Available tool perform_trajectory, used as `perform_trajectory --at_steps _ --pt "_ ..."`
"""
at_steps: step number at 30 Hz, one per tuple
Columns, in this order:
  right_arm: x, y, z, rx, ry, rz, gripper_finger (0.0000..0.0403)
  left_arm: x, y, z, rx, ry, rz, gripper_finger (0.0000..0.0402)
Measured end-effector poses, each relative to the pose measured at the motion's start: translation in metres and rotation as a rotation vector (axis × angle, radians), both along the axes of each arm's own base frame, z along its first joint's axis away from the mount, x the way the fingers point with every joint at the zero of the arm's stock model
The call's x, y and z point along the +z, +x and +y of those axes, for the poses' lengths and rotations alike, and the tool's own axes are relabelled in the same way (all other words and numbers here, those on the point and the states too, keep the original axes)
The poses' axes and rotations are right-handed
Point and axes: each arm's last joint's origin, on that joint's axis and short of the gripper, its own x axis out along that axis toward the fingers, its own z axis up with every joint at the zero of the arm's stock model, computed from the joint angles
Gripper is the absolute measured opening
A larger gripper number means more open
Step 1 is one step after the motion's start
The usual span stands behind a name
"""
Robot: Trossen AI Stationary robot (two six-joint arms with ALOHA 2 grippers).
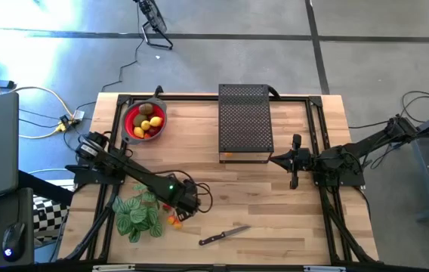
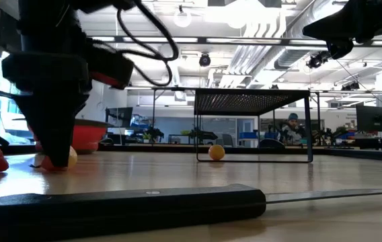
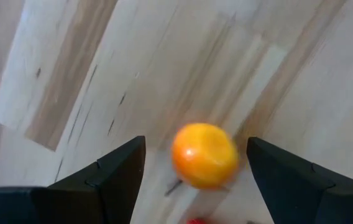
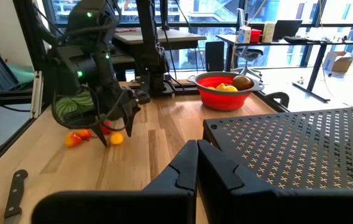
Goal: Pick & Place Fruit
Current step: Put the orange pear into the strainer bowl
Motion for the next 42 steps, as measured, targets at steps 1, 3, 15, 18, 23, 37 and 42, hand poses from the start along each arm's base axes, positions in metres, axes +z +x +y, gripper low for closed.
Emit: perform_trajectory --at_steps 1,3,15,18,23,37,42 --pt "0.000 0.000 0.000 0.000 0.000 0.000 0.0003 -0.004 -0.002 0.001 0.002 -0.001 0.003 0.0274" --pt "0.000 0.000 0.000 0.001 0.000 0.000 0.0003 -0.009 -0.004 0.002 0.007 -0.010 -0.016 0.0274" --pt "0.000 0.000 0.000 0.001 0.000 0.000 0.0003 -0.018 -0.008 0.003 0.002 -0.024 -0.005 0.0274" --pt "0.000 0.000 0.000 0.000 0.000 0.000 0.0003 -0.018 -0.008 0.003 0.001 -0.023 -0.004 0.0274" --pt "0.000 0.000 0.000 0.001 0.000 0.000 0.0003 -0.019 -0.008 0.003 0.000 -0.023 -0.003 0.0274" --pt "0.000 0.000 0.000 0.000 0.000 0.000 0.0003 -0.019 -0.008 0.003 -0.002 -0.020 0.000 0.0273" --pt "0.000 0.000 0.000 0.001 0.000 0.000 0.0003 -0.019 -0.008 0.003 -0.001 -0.018 -0.001 0.0273"
